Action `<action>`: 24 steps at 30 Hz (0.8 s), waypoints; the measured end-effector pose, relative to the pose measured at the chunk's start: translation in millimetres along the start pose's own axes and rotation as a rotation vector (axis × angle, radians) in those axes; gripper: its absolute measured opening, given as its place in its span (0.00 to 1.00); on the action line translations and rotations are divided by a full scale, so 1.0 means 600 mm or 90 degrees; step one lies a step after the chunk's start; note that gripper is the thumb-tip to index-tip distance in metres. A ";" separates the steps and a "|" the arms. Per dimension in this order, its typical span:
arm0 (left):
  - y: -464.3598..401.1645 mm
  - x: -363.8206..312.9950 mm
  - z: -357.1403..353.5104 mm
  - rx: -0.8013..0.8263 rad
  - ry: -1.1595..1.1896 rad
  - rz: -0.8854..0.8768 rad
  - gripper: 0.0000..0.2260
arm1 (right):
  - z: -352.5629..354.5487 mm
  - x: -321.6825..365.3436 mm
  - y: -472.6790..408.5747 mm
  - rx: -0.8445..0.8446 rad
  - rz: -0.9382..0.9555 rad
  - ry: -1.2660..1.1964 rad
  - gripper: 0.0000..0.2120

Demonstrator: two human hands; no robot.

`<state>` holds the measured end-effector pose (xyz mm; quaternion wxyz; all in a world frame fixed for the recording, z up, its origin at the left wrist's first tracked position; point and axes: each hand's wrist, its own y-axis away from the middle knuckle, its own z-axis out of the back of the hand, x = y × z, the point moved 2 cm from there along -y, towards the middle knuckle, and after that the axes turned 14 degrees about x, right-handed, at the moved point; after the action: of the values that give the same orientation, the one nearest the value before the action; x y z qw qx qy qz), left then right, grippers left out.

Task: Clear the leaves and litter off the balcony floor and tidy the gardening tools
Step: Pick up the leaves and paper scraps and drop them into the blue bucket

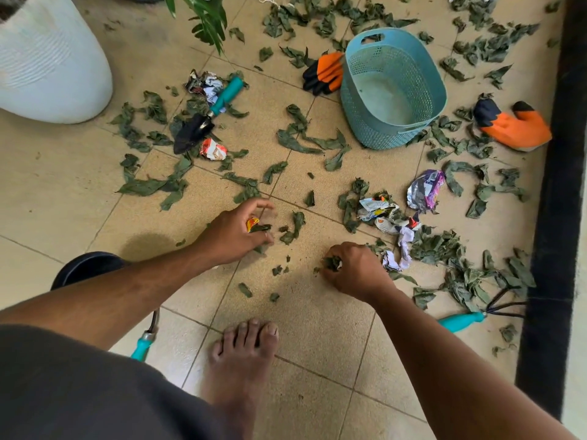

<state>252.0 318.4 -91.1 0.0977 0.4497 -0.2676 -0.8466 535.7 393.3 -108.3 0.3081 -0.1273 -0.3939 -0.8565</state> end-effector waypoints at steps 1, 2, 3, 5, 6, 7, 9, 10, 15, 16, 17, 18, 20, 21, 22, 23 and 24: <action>0.001 0.001 0.001 0.016 0.046 -0.002 0.19 | 0.002 0.002 -0.001 -0.007 0.000 -0.003 0.09; -0.001 0.005 0.001 0.029 0.082 -0.001 0.16 | 0.004 0.005 -0.003 -0.020 -0.006 -0.012 0.09; -0.003 0.004 0.002 0.032 0.108 0.007 0.11 | 0.008 0.010 -0.006 -0.043 -0.013 -0.025 0.07; -0.007 0.007 0.008 0.004 0.092 0.056 0.03 | 0.016 0.021 -0.015 -0.090 -0.023 -0.081 0.04; -0.010 0.012 0.012 -0.014 0.067 0.081 0.04 | 0.020 0.029 -0.021 -0.104 -0.023 -0.119 0.07; -0.013 0.014 0.014 -0.025 0.038 0.100 0.07 | 0.023 0.037 -0.027 -0.103 -0.022 -0.151 0.11; -0.018 0.021 0.021 -0.053 -0.038 0.117 0.11 | 0.027 0.060 -0.041 -0.097 -0.013 -0.181 0.18; -0.018 0.022 0.022 -0.066 -0.080 0.128 0.15 | 0.025 0.071 -0.051 -0.102 -0.019 -0.186 0.22; -0.022 0.027 0.015 -0.064 -0.170 0.136 0.36 | -0.002 0.107 -0.090 -0.140 -0.106 -0.251 0.28; -0.021 0.025 0.013 -0.058 -0.177 0.116 0.38 | -0.009 0.110 -0.094 -0.138 -0.108 -0.236 0.26; -0.021 0.022 0.010 -0.052 -0.192 0.098 0.40 | -0.016 0.112 -0.095 -0.139 -0.103 -0.213 0.26; -0.021 0.018 0.006 -0.044 -0.212 0.081 0.40 | -0.020 0.112 -0.096 -0.140 -0.096 -0.181 0.25; -0.026 0.015 -0.004 -0.025 -0.265 0.066 0.36 | -0.024 0.111 -0.097 -0.128 -0.084 -0.110 0.21; -0.030 0.016 -0.008 -0.006 -0.293 0.065 0.32 | -0.022 0.112 -0.097 -0.121 -0.080 -0.084 0.19; -0.032 0.017 -0.014 0.014 -0.313 0.064 0.28 | -0.021 0.111 -0.098 -0.114 -0.075 -0.073 0.17; -0.035 0.017 -0.016 0.026 -0.326 0.055 0.25 | -0.016 0.109 -0.098 -0.110 -0.071 -0.077 0.15; -0.037 0.020 -0.018 0.029 -0.329 0.042 0.22 | -0.012 0.105 -0.099 -0.107 -0.068 -0.094 0.14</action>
<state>255.4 328.2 -116.2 0.0432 0.2115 -0.3171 -0.9235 449.3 390.7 -119.4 0.2205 -0.1944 -0.3489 -0.8899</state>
